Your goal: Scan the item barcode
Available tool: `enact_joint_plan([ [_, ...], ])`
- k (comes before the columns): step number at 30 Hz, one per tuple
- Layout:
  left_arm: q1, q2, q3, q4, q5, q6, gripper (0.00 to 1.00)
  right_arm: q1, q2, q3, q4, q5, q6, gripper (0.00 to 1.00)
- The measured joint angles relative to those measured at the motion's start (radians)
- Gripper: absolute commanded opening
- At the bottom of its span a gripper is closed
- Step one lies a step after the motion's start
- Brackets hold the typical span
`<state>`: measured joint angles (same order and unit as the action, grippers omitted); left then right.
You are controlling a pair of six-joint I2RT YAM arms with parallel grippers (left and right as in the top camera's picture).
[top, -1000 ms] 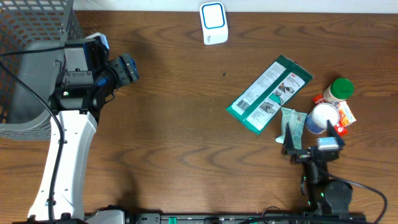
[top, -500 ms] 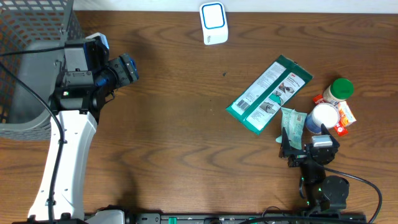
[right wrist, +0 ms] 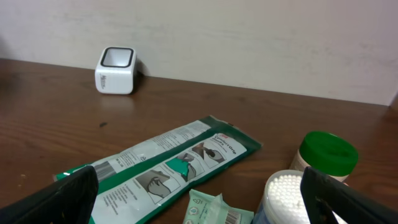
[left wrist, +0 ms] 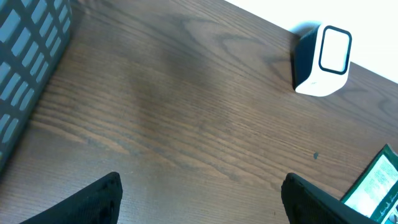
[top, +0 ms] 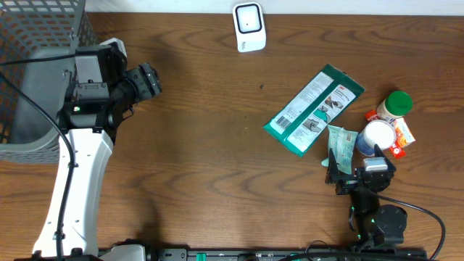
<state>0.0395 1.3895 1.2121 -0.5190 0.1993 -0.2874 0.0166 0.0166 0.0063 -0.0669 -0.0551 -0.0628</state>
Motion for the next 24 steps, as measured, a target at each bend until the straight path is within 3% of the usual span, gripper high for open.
enact_joint_plan([
  [12, 0.0, -0.046, 0.0, -0.061, 0.0, 0.0, 0.83, 0.0, 0.0, 0.0, 0.0, 0.0, 0.0, 0.99],
  [24, 0.0, -0.497, 0.0, -0.261, -0.031, 0.0, 0.83, 0.0, 0.0, 0.0, 0.0, 0.0, 0.0, 0.99],
])
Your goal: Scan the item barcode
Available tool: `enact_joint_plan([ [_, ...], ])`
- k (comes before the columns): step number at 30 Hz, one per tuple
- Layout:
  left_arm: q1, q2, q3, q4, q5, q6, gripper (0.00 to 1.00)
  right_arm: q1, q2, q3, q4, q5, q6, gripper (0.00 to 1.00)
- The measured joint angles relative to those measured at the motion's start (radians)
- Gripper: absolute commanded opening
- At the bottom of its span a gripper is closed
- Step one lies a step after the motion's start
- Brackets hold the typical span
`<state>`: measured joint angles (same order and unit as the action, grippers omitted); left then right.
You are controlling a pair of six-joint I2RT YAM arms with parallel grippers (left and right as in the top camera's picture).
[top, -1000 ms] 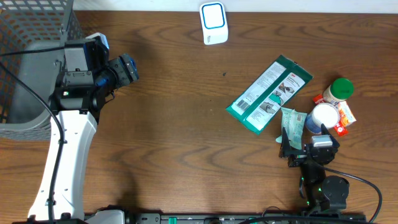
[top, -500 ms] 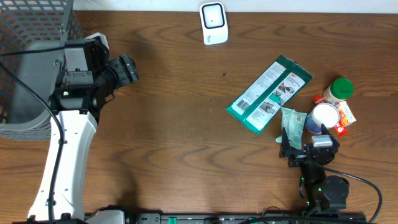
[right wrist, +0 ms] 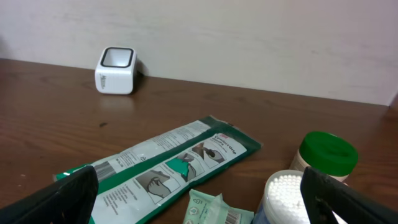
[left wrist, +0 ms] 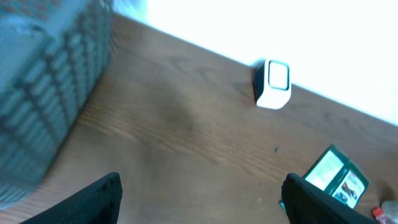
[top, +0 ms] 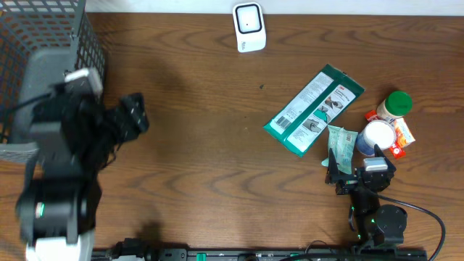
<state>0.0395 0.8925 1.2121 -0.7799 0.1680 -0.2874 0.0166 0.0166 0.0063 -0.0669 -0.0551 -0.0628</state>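
Note:
The white barcode scanner (top: 249, 27) stands at the table's far edge and also shows as the scanner (left wrist: 273, 84) and the scanner (right wrist: 115, 70). A long green-and-white packet (top: 313, 110) lies right of centre, barcode side up. My left gripper (top: 134, 116) is open and holds nothing, far left of the packet beside the basket; in its wrist view the left gripper (left wrist: 199, 205) looks across bare wood, blurred. My right gripper (top: 341, 170) is open near the front edge, just behind the items. The right gripper (right wrist: 199, 208) frames a small green wipes pack (right wrist: 214, 211).
A grey wire basket (top: 36, 72) fills the far left. On the right stands a cluster: a cotton-swab tub (top: 377, 135), a green-lidded jar (top: 397, 104) and a small red-orange box (top: 403, 135).
My left arm has moved back and to the left, toward the basket. Its wrist view is now farther off, with the scanner smaller and the basket in sight. The right arm and items are unchanged.

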Motion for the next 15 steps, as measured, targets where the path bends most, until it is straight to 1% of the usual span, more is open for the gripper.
enact_joint_plan([
  [7, 0.0, -0.245, -0.033, -0.046, -0.058, 0.0, 0.83, 0.0, 0.0, 0.0, 0.0, 0.0, 0.0, 0.99],
  [15, -0.001, -0.529, -0.186, -0.051, -0.107, 0.0, 0.83, 0.0, 0.0, 0.0, 0.0, 0.001, 0.0, 0.99],
])
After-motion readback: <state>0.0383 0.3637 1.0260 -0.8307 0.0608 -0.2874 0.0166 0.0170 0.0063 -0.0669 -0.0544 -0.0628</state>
